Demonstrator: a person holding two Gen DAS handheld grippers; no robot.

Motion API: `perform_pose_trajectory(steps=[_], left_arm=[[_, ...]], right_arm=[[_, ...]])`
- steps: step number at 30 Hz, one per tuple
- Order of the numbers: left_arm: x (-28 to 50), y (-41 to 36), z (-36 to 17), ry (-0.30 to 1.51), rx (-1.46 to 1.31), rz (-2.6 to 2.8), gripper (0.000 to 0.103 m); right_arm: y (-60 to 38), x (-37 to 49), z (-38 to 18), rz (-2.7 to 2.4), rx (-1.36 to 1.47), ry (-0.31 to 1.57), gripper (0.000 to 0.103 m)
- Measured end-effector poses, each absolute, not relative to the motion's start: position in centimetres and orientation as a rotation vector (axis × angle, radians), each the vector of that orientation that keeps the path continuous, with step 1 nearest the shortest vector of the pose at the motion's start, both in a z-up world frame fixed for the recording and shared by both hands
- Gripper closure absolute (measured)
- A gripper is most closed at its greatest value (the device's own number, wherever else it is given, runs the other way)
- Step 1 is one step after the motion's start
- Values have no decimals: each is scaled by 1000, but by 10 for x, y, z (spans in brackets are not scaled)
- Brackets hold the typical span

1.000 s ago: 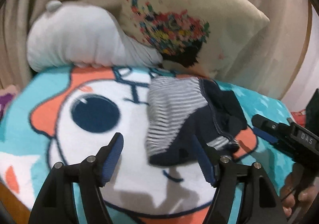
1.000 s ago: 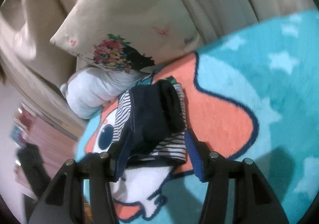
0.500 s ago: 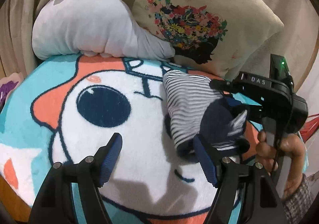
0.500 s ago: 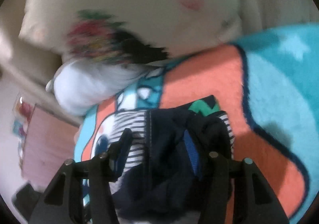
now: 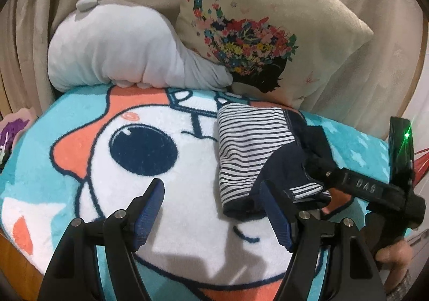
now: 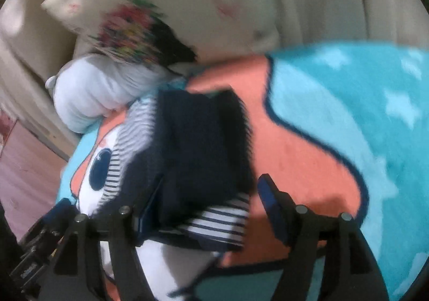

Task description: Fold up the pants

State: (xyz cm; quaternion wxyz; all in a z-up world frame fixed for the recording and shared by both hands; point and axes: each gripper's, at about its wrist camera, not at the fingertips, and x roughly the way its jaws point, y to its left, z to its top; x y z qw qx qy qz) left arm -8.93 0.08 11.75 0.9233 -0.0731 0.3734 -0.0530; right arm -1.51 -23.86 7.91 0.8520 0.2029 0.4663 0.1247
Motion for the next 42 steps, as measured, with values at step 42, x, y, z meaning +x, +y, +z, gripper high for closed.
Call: perform_pose_trajectory(steps=[42], left_arm=[[-129, -16, 118, 659, -15, 30, 1]], right_arm=[[-206, -104, 103, 120, 65, 826, 32]])
